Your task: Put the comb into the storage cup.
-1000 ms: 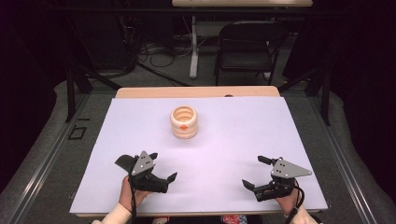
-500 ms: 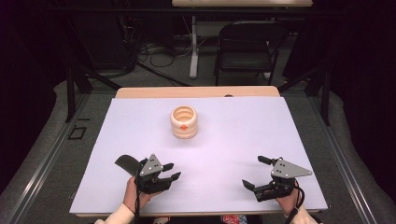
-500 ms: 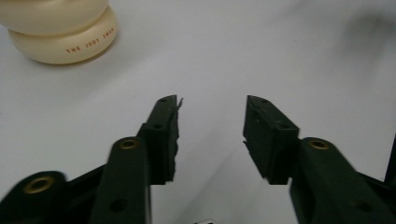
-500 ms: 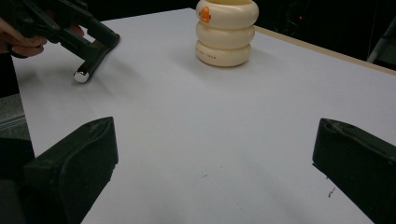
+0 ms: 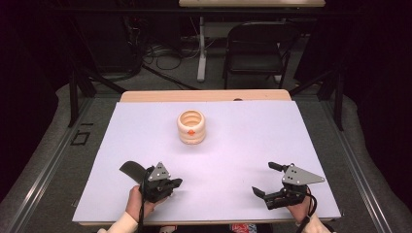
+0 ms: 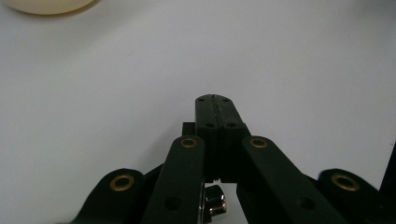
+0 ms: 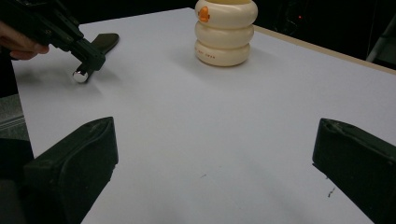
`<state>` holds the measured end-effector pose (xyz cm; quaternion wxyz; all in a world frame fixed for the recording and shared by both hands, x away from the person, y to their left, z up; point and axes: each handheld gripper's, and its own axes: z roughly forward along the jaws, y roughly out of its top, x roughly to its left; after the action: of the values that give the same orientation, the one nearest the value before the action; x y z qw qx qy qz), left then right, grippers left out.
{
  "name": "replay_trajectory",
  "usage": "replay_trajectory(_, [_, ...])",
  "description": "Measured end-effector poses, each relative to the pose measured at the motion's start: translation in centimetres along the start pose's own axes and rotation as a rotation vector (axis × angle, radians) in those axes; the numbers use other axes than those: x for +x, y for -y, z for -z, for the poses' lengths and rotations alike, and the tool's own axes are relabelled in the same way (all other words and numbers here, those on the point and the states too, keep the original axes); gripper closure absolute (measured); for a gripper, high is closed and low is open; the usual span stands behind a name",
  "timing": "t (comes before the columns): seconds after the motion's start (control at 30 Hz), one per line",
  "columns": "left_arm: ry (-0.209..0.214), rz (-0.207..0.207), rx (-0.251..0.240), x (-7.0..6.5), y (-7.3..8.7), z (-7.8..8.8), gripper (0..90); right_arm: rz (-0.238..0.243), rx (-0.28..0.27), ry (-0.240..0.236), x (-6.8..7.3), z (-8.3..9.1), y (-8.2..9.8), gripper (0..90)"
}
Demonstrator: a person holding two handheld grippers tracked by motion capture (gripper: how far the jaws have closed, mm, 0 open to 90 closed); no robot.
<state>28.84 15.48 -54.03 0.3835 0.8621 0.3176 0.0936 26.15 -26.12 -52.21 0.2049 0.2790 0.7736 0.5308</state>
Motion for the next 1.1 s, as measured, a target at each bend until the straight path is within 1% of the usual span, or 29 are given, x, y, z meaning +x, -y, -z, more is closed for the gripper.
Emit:
replay_trajectory(0.1, [-0.002,0.021,0.014,0.2,0.4,0.3,90.0,0.0,0.002,0.002,0.0,0.0,0.0,0.0])
replay_trajectory(0.13, [-0.002,0.021,0.014,0.2,0.4,0.3,90.0,0.0,0.002,0.002,0.0,0.0,0.0,0.0])
replay_trajectory(0.17, [-0.003,0.018,0.03,0.4,0.6,0.5,90.0,-0.002,0.003,0.001,0.0,0.1,0.0,0.0])
replay_trajectory(0.3, [-0.008,0.018,0.05,0.3,0.7,0.7,90.0,0.0,-0.005,-0.002,0.0,0.1,0.0,0.0])
replay_trajectory(0.33, [-0.008,0.01,0.066,0.4,0.8,0.9,90.0,0.002,-0.007,-0.002,0.0,0.2,0.0,0.0])
replay_trajectory(0.4, [-0.005,0.007,0.072,0.5,0.9,0.9,90.0,-0.002,-0.007,-0.003,0.0,0.2,0.0,0.0])
replay_trajectory(0.43, [-0.007,0.019,0.079,0.7,1.0,1.1,90.0,-0.002,-0.004,-0.001,0.0,0.1,0.0,0.0])
replay_trajectory(0.47, [-0.007,0.019,0.079,0.7,1.0,1.1,90.0,-0.002,-0.004,-0.001,0.0,0.1,0.0,0.0])
replay_trajectory(0.53, [-0.014,0.021,0.083,0.8,1.1,1.2,90.0,-0.001,-0.004,0.0,0.0,0.1,0.0,0.0])
replay_trajectory(0.7, [-0.032,0.01,0.121,0.8,1.3,1.4,90.0,0.001,-0.008,0.0,0.0,0.3,0.0,0.0])
replay_trajectory(0.87, [-0.038,0.028,0.117,1.3,1.6,1.8,90.0,0.002,-0.009,-0.003,0.0,0.3,0.0,0.0])
replay_trajectory(0.97, [-0.044,0.033,0.133,1.7,1.7,2.2,90.0,0.003,-0.008,-0.002,0.0,0.3,0.0,0.0])
replay_trajectory(1.03, [-0.042,0.038,0.135,1.8,1.8,2.2,90.0,0.003,-0.008,-0.001,0.0,0.3,0.0,0.0])
replay_trajectory(1.07, [-0.05,0.035,0.138,1.9,1.9,2.3,90.0,0.003,-0.008,-0.001,0.0,0.3,0.0,0.0])
replay_trajectory(1.1, [-0.047,0.047,0.141,2.0,2.0,2.4,90.0,0.004,-0.009,-0.002,0.0,0.3,0.0,0.0])
